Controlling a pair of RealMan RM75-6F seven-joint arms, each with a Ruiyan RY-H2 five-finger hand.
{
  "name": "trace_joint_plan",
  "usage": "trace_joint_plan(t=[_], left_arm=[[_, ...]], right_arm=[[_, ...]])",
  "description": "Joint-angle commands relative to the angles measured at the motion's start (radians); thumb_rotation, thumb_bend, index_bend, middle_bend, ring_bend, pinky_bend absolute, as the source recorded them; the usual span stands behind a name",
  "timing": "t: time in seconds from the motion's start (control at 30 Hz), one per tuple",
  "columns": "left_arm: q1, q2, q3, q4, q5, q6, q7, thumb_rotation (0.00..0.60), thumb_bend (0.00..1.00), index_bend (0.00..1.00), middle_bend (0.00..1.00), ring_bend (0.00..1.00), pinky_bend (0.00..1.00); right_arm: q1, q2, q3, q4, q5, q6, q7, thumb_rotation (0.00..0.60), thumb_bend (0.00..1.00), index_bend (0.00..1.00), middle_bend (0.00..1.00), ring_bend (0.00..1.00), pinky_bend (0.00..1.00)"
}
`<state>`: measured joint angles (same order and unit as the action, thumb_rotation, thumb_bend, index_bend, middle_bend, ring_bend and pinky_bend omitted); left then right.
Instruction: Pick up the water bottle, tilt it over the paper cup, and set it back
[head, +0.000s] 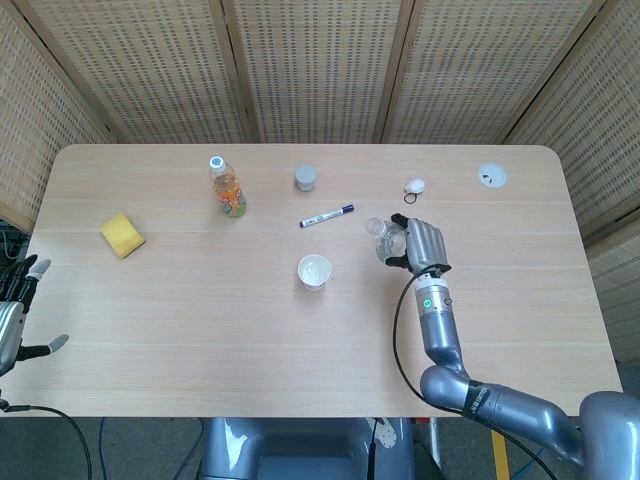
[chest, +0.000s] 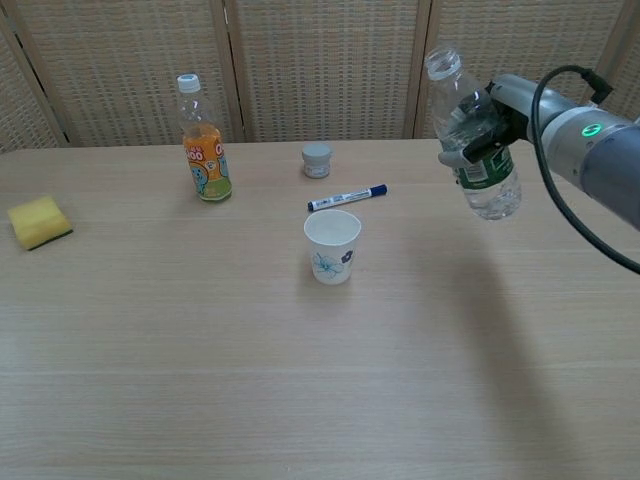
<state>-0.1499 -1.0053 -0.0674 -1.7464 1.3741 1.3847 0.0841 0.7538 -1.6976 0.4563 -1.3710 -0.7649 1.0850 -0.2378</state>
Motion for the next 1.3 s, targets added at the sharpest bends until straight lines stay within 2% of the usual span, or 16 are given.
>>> trace_joint_plan(t=[0.03,0.27,0.5,0.63,0.83,1.13,1.2,1.3], left_arm=[[0.002,0.001,0.002,-0.002,0.003,0.003,0.003,0.600,0.00,0.00,0.00,0.00,0.00],[0.005,0.003,0.004,-0.006,0.010,0.009,0.004,0.600,0.00,0.00,0.00,0.00,0.00],[0.003,0.003,0.004,-0.007,0.004,0.002,0.009,0.600,0.00,0.00,0.00,0.00,0.00],[0.002,0.004,0.003,-0.009,-0.001,-0.003,0.009,0.600,0.00,0.00,0.00,0.00,0.00],[0.004,0.007,0.002,-0.008,-0.004,-0.002,0.002,0.600,0.00,0.00,0.00,0.00,0.00],[0.004,0.009,0.004,-0.012,0.000,-0.004,-0.001,0.600,0.00,0.00,0.00,0.00,0.00],[0.004,0.009,0.004,-0.012,0.000,-0.004,-0.001,0.600,0.00,0.00,0.00,0.00,0.00],[0.004,0.009,0.004,-0.011,-0.001,-0.005,-0.002,0.600,0.00,0.00,0.00,0.00,0.00]], right_arm=[[-0.066,0.039,0.011,0.016,-0.056,-0.098,0.182,0.600,0.84,0.53,0.64,0.67,0.79],[-0.099,0.016,0.010,0.077,-0.094,-0.144,0.358,0.600,0.84,0.53,0.64,0.67,0.75],[-0.122,-0.049,-0.003,0.190,-0.230,-0.158,0.611,0.600,0.84,0.53,0.64,0.67,0.74],[-0.120,-0.101,-0.002,0.261,-0.278,-0.127,0.698,0.600,0.84,0.53,0.64,0.65,0.64],[-0.110,-0.132,-0.014,0.320,-0.320,-0.124,0.755,0.600,0.84,0.53,0.59,0.57,0.49],[-0.097,-0.155,-0.015,0.356,-0.297,-0.141,0.707,0.600,0.84,0.51,0.54,0.49,0.47],[-0.096,-0.152,-0.020,0.355,-0.298,-0.151,0.704,0.600,0.79,0.51,0.53,0.47,0.47],[-0.097,-0.150,-0.026,0.358,-0.303,-0.161,0.709,0.600,0.64,0.51,0.50,0.41,0.46]])
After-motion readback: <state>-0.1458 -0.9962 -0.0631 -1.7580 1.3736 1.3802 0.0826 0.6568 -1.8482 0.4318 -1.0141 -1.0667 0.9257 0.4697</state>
